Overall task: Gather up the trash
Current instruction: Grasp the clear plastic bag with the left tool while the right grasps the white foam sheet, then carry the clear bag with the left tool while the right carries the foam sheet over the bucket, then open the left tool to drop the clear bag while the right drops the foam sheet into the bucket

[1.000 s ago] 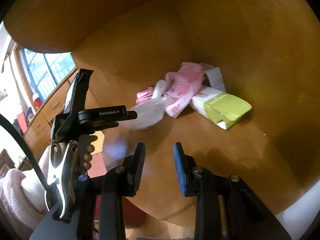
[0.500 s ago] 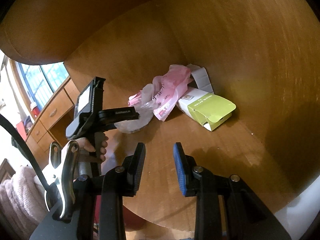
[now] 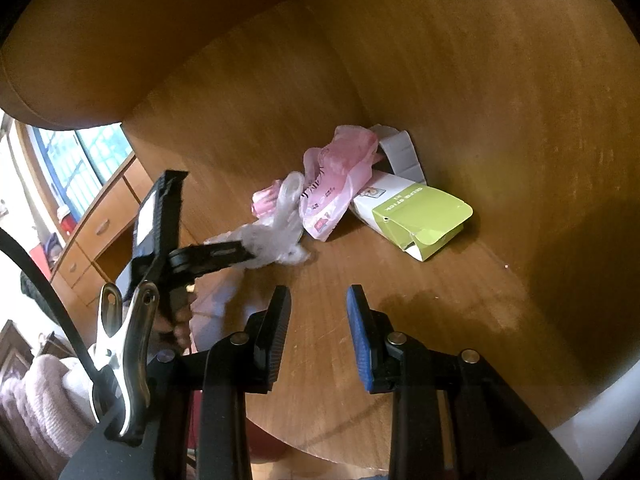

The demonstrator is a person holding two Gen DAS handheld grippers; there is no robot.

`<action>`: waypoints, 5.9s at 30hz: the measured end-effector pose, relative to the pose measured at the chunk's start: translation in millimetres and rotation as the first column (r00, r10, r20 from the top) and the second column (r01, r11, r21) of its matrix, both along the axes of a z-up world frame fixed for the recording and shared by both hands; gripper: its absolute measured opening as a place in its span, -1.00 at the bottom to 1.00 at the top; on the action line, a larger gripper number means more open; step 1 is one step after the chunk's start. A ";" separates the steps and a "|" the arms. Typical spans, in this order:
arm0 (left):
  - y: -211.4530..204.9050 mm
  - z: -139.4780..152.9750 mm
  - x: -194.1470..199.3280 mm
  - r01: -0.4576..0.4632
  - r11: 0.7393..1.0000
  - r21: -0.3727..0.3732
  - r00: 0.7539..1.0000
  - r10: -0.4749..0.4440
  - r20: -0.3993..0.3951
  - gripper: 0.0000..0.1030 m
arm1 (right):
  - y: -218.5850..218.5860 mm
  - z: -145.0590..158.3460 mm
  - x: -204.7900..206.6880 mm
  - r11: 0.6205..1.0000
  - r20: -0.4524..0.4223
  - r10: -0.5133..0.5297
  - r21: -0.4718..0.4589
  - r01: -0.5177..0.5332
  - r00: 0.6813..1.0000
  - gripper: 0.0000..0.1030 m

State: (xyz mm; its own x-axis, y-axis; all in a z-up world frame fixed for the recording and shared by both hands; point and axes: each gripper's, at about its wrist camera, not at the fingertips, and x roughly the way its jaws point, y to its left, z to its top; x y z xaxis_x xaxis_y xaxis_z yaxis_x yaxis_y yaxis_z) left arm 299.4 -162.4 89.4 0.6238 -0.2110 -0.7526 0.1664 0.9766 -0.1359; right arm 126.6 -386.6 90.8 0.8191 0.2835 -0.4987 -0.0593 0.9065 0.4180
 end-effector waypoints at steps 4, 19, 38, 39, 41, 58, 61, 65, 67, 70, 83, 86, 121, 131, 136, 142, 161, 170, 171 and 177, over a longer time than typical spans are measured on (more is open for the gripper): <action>4.3 2.1 -25.8 0.049 0.999 -0.013 0.999 -0.049 0.001 -0.60 | 2.1 -0.5 2.2 1.000 -0.003 -0.001 0.002 0.001 1.000 -0.42; 8.2 7.7 -89.6 0.168 0.985 -0.040 0.986 -0.168 -0.010 -0.59 | 22.4 -5.7 22.7 0.999 -0.037 0.043 0.029 -0.042 0.998 -0.32; 19.2 3.5 -105.6 0.168 0.984 -0.065 0.986 -0.169 -0.005 -0.59 | 34.2 -23.7 79.4 0.995 -0.172 -0.093 -0.053 0.085 0.981 0.11; 20.9 3.2 -106.5 0.166 0.984 -0.066 0.986 -0.167 -0.003 -0.57 | 37.8 -23.3 79.8 0.993 -0.177 -0.100 -0.086 0.086 0.979 0.02; 22.6 2.4 -106.0 0.151 0.986 -0.071 0.988 -0.151 -0.003 -0.45 | 44.7 -25.6 80.6 0.989 -0.189 -0.093 -0.128 0.070 0.977 -0.46; 56.5 1.1 -91.5 -0.036 0.982 -0.187 0.998 0.046 0.047 -0.73 | 63.5 -32.0 77.2 0.997 -0.194 0.069 -0.008 -0.072 0.979 -0.79; 68.6 4.5 -96.4 -0.052 0.978 -0.201 0.996 0.064 0.057 -0.76 | 62.8 -31.4 75.0 0.994 -0.181 0.103 0.056 -0.095 0.978 -0.81; 85.5 10.8 -103.6 -0.075 0.974 -0.213 0.993 0.092 0.072 -0.78 | 69.6 -28.9 73.9 0.992 -0.157 0.111 0.083 -0.098 0.981 -0.83; 97.2 16.3 -108.8 -0.089 0.970 -0.225 0.990 0.110 0.084 -0.78 | 70.3 -27.8 74.8 0.989 -0.140 0.112 0.114 -0.096 0.984 -0.83; 113.2 24.3 -117.4 -0.104 0.969 -0.224 0.986 0.130 0.105 -0.79 | 72.1 -24.7 76.7 0.986 -0.118 0.108 0.141 -0.091 0.987 -0.83; 190.3 37.6 -152.0 -0.230 0.955 -0.184 0.957 0.257 0.137 -0.80 | 114.3 -18.2 80.4 0.976 -0.094 0.178 0.147 -0.163 0.980 -0.83; 206.8 30.5 -156.7 -0.264 0.949 -0.170 0.950 0.286 0.124 -0.80 | 128.2 -16.3 81.7 0.972 -0.088 0.204 0.140 -0.190 0.975 -0.83; 324.8 -146.3 -160.4 -0.471 0.867 0.167 0.855 0.494 -0.155 -0.79 | 265.0 -60.5 96.3 0.903 -0.196 0.427 0.050 -0.426 0.883 -0.83; 323.7 -173.3 -154.0 -0.435 0.882 0.181 0.853 0.468 -0.229 -0.77 | 286.7 -76.4 98.8 0.887 -0.244 0.453 0.025 -0.462 0.857 -0.83; 328.9 -180.5 -152.7 -0.439 0.882 0.171 0.843 0.470 -0.262 -0.74 | 295.1 -80.4 100.7 0.881 -0.255 0.461 0.018 -0.472 0.850 -0.83; 329.6 -183.7 -152.0 -0.430 0.891 0.144 0.843 0.454 -0.289 -0.33 | 303.9 -87.6 98.9 0.875 -0.274 0.468 0.013 -0.483 0.840 -0.83; 338.7 -179.0 -159.3 -0.464 0.881 0.095 0.831 0.470 -0.298 0.03 | 349.3 -151.1 111.1 0.850 -0.463 0.454 -0.033 -0.526 0.761 -0.83; 340.4 -179.4 -159.6 -0.469 0.879 0.084 0.829 0.471 -0.301 0.03 | 366.4 -171.1 115.1 0.837 -0.512 0.451 -0.042 -0.546 0.731 -0.82; 340.7 -179.5 -159.7 -0.470 0.879 0.083 0.829 0.472 -0.302 0.03 | 366.5 -172.9 114.1 0.837 -0.514 0.452 -0.039 -0.546 0.729 -0.82; 339.8 -181.1 -160.0 -0.478 0.875 0.079 0.823 0.478 -0.307 0.03 | 367.7 -175.8 115.6 0.838 -0.515 0.462 -0.013 -0.545 0.722 -0.82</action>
State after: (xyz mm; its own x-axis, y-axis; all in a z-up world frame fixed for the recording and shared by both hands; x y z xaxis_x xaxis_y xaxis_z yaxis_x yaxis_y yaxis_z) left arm 139.5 177.4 -91.6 0.3839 0.0520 -0.9219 -0.3715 0.9228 -0.1026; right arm 242.2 -18.8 -85.0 0.2246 0.4714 -0.8529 -0.3594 0.8536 0.3771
